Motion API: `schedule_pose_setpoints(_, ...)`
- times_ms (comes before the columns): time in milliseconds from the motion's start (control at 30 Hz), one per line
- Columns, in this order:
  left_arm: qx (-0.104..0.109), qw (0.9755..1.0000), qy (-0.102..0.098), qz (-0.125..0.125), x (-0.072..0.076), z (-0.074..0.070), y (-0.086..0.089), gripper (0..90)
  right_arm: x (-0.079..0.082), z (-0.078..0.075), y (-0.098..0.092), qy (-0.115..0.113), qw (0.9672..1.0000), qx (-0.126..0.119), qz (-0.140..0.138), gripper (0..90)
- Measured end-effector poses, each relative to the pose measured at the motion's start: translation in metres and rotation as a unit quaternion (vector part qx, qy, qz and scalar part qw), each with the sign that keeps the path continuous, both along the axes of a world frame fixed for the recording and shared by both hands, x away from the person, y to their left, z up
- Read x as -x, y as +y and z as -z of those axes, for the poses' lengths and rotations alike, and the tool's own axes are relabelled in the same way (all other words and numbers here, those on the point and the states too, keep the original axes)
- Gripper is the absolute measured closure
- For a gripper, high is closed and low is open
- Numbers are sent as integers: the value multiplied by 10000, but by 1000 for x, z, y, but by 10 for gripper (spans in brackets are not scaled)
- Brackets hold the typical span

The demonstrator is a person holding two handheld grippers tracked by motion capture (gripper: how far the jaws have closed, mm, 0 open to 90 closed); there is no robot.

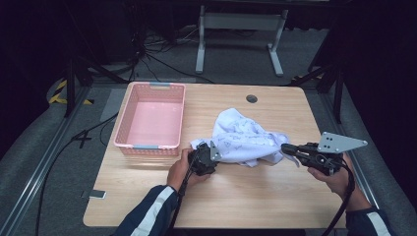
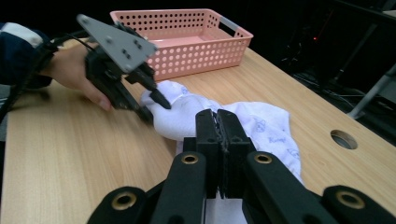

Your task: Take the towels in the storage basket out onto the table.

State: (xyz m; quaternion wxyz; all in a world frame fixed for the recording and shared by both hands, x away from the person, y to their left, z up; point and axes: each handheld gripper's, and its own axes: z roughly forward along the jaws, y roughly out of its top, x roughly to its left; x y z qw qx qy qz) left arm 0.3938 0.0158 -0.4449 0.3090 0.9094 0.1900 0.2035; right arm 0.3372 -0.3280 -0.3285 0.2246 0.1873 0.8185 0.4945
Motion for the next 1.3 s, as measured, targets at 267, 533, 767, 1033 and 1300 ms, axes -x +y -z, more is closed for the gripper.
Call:
schedule_pose_setpoints(267,534,9970,-37,560,36,-54,39,849,0,-2,-12,126,9996,-138,220,883)
schedule_pose_setpoints(533,929,9838,661,1385,64,-70,66,849,22,8,-13,667,9976,153,-140,882)
schedule_pose_setpoints(767,543,9693,1246,2048,98,-67,69,756,54,28,-7,1218,9875,645,-761,871)
schedule_pose_setpoints(1033,911,9769,1052,1621,99,-60,65,485,71,34,-2,1238,9846,800,-940,653)
schedule_pose_setpoints(1300,723,9856,1068,1094,62,-17,39,513,13,64,11,1115,9875,1114,83,633)
